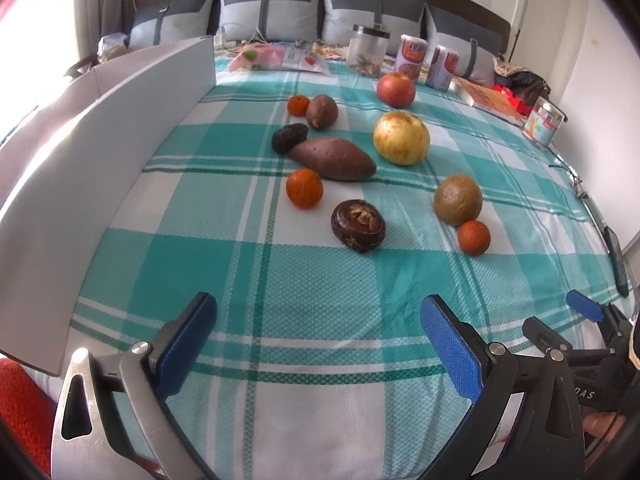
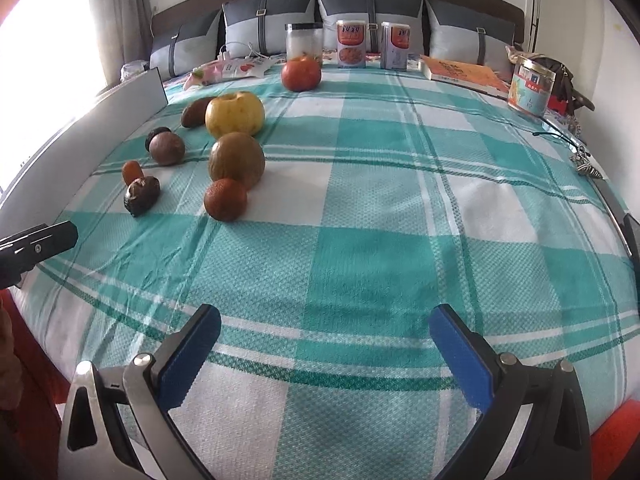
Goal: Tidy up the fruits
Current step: 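Move the left tool toward the small orange near the sweet potato, then close the left tool on the small orange and lift it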
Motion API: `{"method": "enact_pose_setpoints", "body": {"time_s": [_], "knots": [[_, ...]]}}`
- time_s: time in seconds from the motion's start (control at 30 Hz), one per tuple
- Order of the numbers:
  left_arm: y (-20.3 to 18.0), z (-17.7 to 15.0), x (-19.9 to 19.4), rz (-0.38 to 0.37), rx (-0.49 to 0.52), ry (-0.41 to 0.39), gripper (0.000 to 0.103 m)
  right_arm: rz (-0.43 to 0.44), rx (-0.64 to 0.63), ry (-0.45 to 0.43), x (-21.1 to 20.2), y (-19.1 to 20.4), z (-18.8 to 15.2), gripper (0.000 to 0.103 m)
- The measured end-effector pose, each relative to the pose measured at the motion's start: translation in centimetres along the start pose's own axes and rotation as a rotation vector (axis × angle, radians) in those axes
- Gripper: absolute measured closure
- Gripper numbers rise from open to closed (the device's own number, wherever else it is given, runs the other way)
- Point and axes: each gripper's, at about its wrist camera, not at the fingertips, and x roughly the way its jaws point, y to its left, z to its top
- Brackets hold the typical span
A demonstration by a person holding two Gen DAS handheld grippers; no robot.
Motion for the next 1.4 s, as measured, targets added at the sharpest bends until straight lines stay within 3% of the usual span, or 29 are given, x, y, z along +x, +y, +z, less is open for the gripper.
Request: {"method": "enact_pose_setpoints", "body": {"time_s": [0.6,0.87,1.03,1.17,1.4], "knots": [[0.6,0.0,0.4,0.005,-0.029,0.019,0.001,0.007,-0.016,0.007,0.1,0.1,-0.2,0.000],[2.8,1.2,0.4,-0.024,-0.112,0.012,0.001,0.010,-0.009,0.000,-0.1,0.0,-0.1,0.000],[3.2,1.8,0.6,-0.045,-0.090,0.013,0.001,0.015,-0.010,0.006,0.0,0.0,-0.1,0.000],[2.1,3.7,2.2,-0.048,-0.018,0.032,0.002,0.019,-0.026,0.008,0.0,0.4,-0.2,0.000],[1.8,8.0,7.1,-0.001,0.013,0.080,0.003,0.015,-0.036,0.006,-0.2,0.5,-0.3,0.000]]}}
